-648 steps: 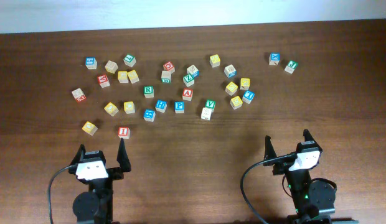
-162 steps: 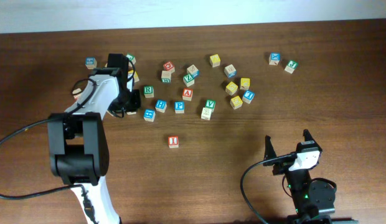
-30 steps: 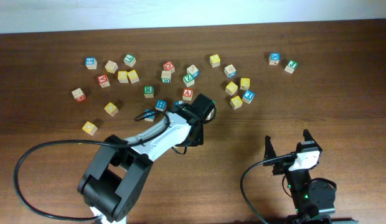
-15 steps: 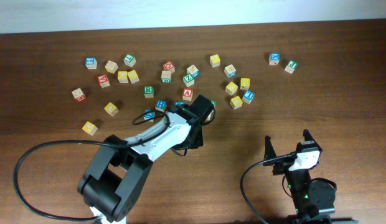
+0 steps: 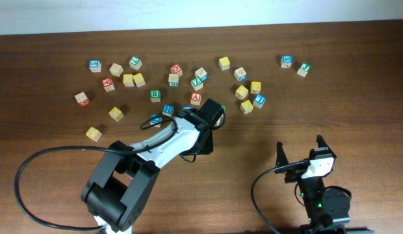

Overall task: Spell out ICRA
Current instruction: 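Place the yellow C block to the right of the red I, then move the left gripper to the green R block and grasp it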

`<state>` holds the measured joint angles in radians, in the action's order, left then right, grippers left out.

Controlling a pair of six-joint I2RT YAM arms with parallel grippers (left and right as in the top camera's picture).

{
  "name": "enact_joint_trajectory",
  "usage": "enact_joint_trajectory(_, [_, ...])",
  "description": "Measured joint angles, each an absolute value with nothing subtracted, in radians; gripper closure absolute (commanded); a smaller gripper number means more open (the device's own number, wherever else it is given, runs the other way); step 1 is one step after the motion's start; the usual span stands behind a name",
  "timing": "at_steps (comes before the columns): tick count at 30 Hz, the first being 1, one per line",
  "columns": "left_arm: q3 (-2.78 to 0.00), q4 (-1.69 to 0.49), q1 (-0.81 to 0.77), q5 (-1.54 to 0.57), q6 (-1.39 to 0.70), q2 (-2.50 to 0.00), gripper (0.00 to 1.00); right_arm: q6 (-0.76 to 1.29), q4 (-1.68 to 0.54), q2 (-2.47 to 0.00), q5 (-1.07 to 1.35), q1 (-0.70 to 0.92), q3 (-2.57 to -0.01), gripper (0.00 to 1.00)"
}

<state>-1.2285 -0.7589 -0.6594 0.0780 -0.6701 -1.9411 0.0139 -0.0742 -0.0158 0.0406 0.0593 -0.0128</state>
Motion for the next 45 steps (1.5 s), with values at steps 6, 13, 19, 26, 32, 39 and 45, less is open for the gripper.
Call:
enact_joint_trajectory(6, [-1.228, -0.737, -0.66, 0.079, -0.67, -1.942, 0.55, 0.014, -0.074, -0.016, 0.041, 0.059, -0.013, 0.02])
enact_joint_trajectory(13, [-1.232, -0.719, -0.659, 0.109, -0.67, -1.942, 0.55, 0.015, -0.074, -0.016, 0.041, 0.059, -0.013, 0.02])
enact_joint_trajectory(19, [-1.293, -0.723, -0.628, 0.134, -0.654, -1.942, 0.54, 0.014, -0.075, -0.016, 0.041, 0.059, -0.013, 0.02])
enact_joint_trajectory(26, [-1.675, -0.989, -0.543, 0.14, -0.621, -1.956, 0.5, 0.014, -0.074, -0.016, 0.041, 0.059, -0.013, 0.02])
enact_joint_trajectory(32, [-1.882, -1.158, -0.41, 0.146, -0.541, -1.956, 0.47, 0.014, -0.075, -0.016, 0.041, 0.059, -0.013, 0.02])
enact_joint_trajectory(39, [-1.854, -1.25, -0.225, 0.146, -0.489, -1.958, 0.34, 0.014, -0.074, -0.016, 0.041, 0.059, -0.013, 0.02])
enact_joint_trajectory(45, [-1.738, -1.18, -0.204, 0.145, -0.433, -1.958, 0.01, 0.014, -0.074, -0.016, 0.041, 0.059, -0.013, 0.02])
